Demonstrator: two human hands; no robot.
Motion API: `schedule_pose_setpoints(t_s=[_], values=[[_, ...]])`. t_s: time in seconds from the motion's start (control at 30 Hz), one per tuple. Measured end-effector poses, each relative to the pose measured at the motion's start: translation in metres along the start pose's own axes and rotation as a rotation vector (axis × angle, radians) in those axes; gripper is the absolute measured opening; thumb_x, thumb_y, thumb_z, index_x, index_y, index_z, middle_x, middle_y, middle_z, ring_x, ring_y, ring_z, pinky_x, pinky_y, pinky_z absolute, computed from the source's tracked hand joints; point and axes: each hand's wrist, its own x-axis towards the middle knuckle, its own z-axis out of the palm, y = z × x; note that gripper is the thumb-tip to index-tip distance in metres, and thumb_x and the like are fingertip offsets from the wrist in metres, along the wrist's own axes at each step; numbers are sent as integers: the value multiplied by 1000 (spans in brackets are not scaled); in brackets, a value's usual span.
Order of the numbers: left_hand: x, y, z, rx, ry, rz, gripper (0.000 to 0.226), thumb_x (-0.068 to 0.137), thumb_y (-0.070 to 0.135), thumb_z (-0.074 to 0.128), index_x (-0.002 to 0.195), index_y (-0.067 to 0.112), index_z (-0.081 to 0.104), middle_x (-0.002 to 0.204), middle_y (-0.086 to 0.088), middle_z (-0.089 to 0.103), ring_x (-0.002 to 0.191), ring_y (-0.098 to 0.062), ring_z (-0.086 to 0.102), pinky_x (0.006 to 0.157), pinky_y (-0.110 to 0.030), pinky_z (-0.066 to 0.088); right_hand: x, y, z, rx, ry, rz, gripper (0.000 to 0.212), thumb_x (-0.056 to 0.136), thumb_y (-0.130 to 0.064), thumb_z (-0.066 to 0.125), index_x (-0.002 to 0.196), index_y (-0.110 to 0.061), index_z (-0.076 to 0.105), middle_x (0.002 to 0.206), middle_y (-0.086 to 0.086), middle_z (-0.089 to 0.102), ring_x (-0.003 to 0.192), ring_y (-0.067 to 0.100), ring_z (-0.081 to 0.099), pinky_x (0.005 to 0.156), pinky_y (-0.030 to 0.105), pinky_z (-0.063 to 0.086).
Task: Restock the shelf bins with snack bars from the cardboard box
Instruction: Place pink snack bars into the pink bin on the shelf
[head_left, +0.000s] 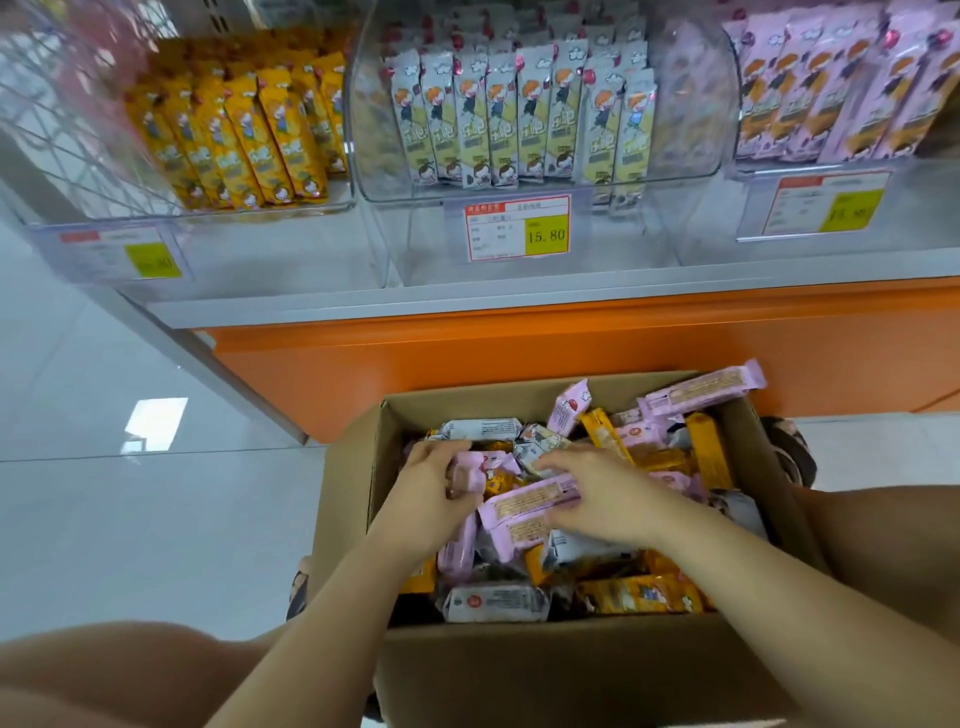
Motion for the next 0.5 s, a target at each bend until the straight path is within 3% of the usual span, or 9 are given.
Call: schedule_pose_setpoints(t_s=[0.1, 0.27, 0.33, 0.5], values=[[-5, -2, -2, -82, -91, -20, 64, 85, 32, 71, 140, 31, 40, 138, 2, 39, 108, -11, 52, 85, -19, 39, 10, -1, -1, -8, -97, 89, 82, 77, -40, 75, 146, -27, 32, 154, -2, 26, 136, 20, 33, 108, 33, 33], [-13, 1, 3, 106, -287, 62, 93, 73, 39, 79, 144, 48, 21, 144, 1, 25, 135, -16, 28, 108, -25, 30, 11, 4, 1, 14, -114, 176, 84, 75, -35, 79, 144, -24, 34, 150, 1, 26, 132, 22, 37, 102, 31, 38], [-15, 1, 10, 163, -277, 103, 89, 75, 38, 77, 145, 45, 23, 146, 4, 22, 141, -17, 19, 112, -31, 29, 10, 7, 2, 1, -122, 187, 81, 72, -35, 80, 141, -24, 39, 146, 0, 33, 128, 20, 41, 101, 30, 40], [-13, 5, 15, 70, -147, 154, 66, 80, 30, 68, 138, 42, 39, 140, 4, 33, 135, -14, 31, 108, -31, 34, 8, 14, -4, -14, -131, 192, 68, 69, -34, 82, 129, -20, 52, 127, -2, 55, 108, 17, 54, 91, 30, 47]])
